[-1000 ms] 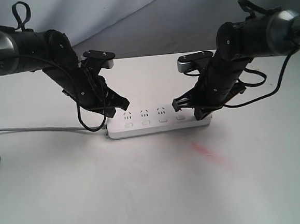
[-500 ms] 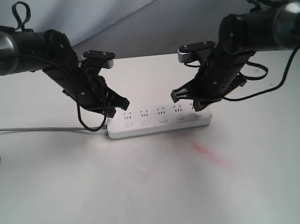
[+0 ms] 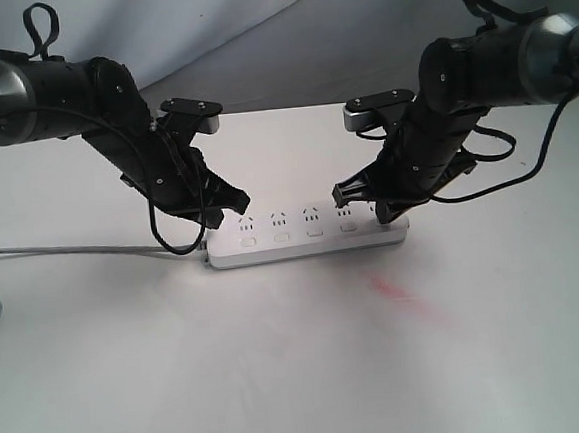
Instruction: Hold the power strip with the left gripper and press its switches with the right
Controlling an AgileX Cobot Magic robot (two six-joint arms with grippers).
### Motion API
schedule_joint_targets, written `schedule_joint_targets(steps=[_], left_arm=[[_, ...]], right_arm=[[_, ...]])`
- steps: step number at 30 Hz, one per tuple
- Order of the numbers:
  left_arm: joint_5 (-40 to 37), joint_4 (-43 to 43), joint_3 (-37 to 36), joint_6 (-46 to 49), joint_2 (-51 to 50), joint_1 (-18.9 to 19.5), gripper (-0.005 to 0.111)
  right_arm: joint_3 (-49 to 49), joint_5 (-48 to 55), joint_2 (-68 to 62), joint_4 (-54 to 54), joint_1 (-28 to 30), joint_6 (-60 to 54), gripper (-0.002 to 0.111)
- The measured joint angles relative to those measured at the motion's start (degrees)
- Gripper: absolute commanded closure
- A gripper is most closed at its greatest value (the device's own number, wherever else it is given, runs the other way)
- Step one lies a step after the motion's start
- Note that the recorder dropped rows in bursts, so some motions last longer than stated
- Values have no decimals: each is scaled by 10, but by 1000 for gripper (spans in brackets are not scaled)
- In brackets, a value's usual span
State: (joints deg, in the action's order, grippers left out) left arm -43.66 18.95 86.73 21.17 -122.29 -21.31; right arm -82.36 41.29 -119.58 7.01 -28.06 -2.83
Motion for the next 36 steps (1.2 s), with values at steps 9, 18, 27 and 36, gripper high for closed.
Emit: schedule_joint_targets(steps=[9, 18, 27, 36], left_arm=[[-1, 0, 0, 0, 0, 0, 107], [-2, 0, 0, 0, 0, 0, 107], [-2, 0, 0, 0, 0, 0, 107], [-2, 0, 0, 0, 0, 0, 107]], right_arm=[[-4, 4, -10, -1, 0, 4, 108], [-9, -1, -21, -1, 0, 7, 108], [-14, 9, -29, -3, 0, 14, 108], [-34, 26, -7, -2, 0, 15, 108]])
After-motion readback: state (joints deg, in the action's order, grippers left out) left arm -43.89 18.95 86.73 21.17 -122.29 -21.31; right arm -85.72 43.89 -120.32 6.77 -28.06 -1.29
